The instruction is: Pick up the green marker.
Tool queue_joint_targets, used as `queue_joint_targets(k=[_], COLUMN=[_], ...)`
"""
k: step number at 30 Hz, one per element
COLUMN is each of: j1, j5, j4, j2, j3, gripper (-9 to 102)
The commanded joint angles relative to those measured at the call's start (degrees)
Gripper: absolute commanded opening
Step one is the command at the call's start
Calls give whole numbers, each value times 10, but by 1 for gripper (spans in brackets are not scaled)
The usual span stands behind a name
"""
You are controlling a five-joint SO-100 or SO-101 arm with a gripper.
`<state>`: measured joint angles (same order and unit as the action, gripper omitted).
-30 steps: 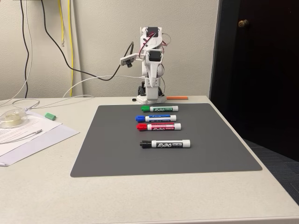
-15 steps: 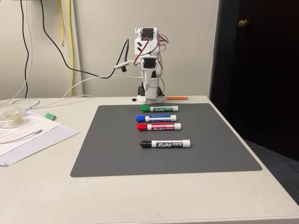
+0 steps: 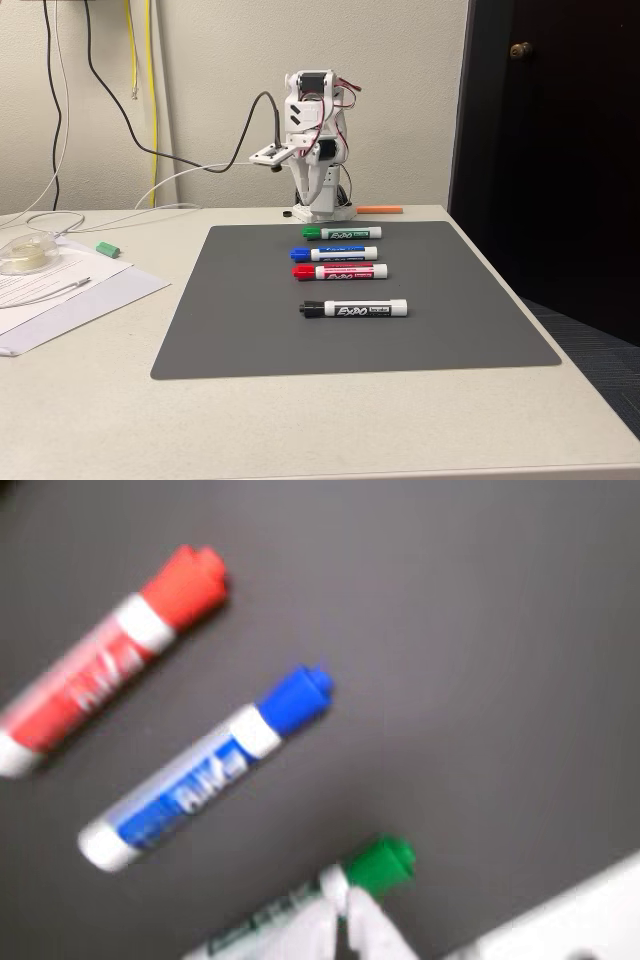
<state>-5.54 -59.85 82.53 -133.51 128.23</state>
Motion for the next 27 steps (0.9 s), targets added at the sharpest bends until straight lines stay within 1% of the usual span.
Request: queue_joint_targets(k=[1, 5, 11, 16, 19, 23, 27], j1=[11, 44, 82, 86, 90, 79, 74], j5=[-67, -142, -230, -315, -376, -434, -443], j4=[-17, -19, -77, -127, -142, -142, -142], j2=[-27, -54, -165, -235, -273, -276, -258], j3=[25, 65, 169, 240, 277, 289, 289], gripper=[1, 1, 1, 1, 1, 8, 12])
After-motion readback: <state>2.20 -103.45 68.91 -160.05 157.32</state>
